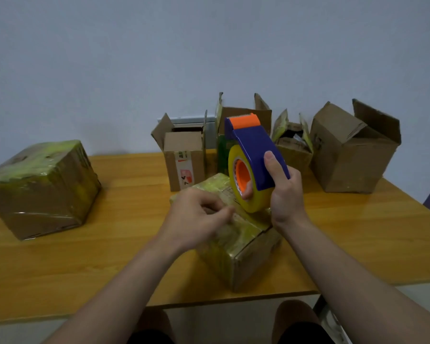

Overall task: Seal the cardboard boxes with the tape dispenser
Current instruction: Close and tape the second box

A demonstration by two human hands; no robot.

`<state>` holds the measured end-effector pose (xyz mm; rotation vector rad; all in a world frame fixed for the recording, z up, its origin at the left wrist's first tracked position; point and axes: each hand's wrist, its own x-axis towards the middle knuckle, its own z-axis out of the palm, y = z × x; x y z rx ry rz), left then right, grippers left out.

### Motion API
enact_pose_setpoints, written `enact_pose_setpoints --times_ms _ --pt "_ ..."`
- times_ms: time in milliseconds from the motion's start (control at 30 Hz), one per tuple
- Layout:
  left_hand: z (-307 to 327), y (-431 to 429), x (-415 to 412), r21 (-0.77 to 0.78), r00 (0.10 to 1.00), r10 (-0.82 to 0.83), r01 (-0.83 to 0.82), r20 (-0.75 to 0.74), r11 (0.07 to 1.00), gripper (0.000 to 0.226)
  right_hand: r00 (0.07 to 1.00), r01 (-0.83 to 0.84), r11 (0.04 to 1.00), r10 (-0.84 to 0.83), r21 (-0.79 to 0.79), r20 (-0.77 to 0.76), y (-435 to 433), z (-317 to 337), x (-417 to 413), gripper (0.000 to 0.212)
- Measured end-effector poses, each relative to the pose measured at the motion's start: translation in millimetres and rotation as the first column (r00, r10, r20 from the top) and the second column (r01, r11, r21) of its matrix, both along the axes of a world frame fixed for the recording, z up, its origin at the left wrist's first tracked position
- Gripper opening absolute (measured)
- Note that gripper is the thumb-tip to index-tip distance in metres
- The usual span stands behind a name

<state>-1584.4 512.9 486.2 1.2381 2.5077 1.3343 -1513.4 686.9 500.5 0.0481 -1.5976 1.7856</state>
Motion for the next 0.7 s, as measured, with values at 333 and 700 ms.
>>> enact_pose_setpoints --times_ms 333,700 --pt "-29 15 -82 -0.281 0.933 0.336 -0.358 -0.126 0.89 0.055 1.0 0.019 0.999 -0.018 -0.032 0.023 -4 -9 3 0.03" --pt "-8 22 12 -0.5 0.946 0.116 -0.26 -0.302 0.826 0.111 0.998 0.062 0.998 -0.062 0.021 0.008 -4 -12 8 0.034"
